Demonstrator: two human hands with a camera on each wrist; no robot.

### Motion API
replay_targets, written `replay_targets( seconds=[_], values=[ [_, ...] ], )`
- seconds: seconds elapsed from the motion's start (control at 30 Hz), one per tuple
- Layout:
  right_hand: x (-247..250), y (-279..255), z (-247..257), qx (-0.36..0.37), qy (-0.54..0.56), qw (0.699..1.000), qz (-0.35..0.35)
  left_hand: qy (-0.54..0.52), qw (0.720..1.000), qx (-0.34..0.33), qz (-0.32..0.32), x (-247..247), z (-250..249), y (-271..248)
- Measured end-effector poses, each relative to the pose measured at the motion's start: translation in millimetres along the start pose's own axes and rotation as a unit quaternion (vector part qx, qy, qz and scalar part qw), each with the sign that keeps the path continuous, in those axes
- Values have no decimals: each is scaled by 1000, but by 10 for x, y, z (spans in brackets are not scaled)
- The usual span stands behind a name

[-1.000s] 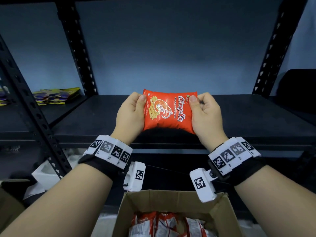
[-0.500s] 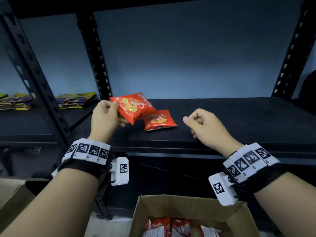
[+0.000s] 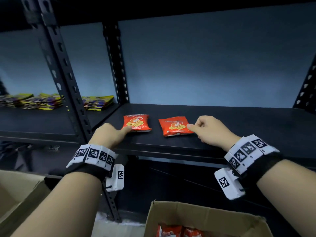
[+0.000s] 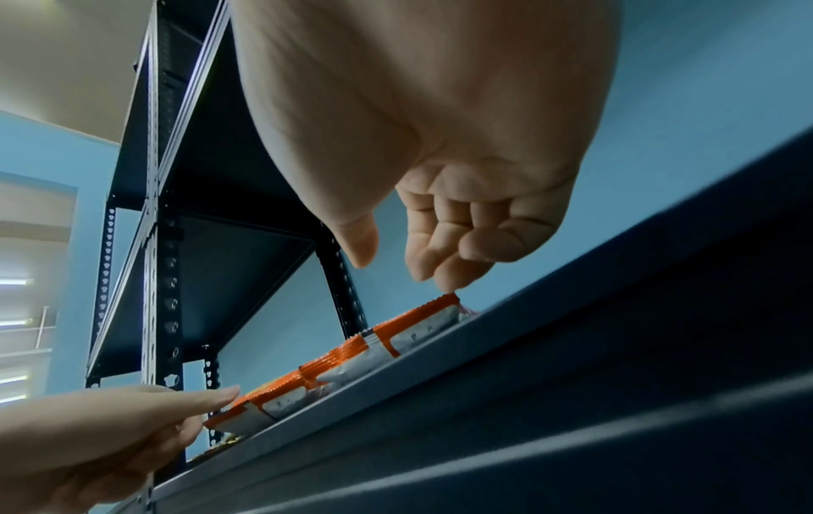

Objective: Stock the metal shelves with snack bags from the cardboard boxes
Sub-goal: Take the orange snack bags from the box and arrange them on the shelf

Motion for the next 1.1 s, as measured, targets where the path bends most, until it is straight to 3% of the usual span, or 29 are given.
replay_targets(
  seconds=[0.3, 0.53, 0.67, 0.93, 1.1],
  values=[
    [12, 309, 323, -16, -100, 995, 6, -29, 995, -98, -16, 95, -117, -50],
    [-87, 544, 473, -72, -183, 975, 104, 53, 993, -92, 53, 123, -381, 315],
    [-79, 656, 478, -131, -149, 968, 155, 7, 988, -49, 147, 48, -451, 509],
    [-23, 788, 384, -196, -27, 952, 233, -56, 968, -1, 243, 58, -478, 661],
    [-61, 721, 378, -183, 85, 945, 256, -150, 948, -9, 282, 59, -465, 542]
  ],
)
Point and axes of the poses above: each hand's wrist, its own y-axis towards the middle knuckle, its own x-axis out of the back of the hand, z = x × y, the point moved 1 cm from there along y, towards the middle knuckle, and after that the axes turned 4 degrees about -y, right-handed, at the moved point
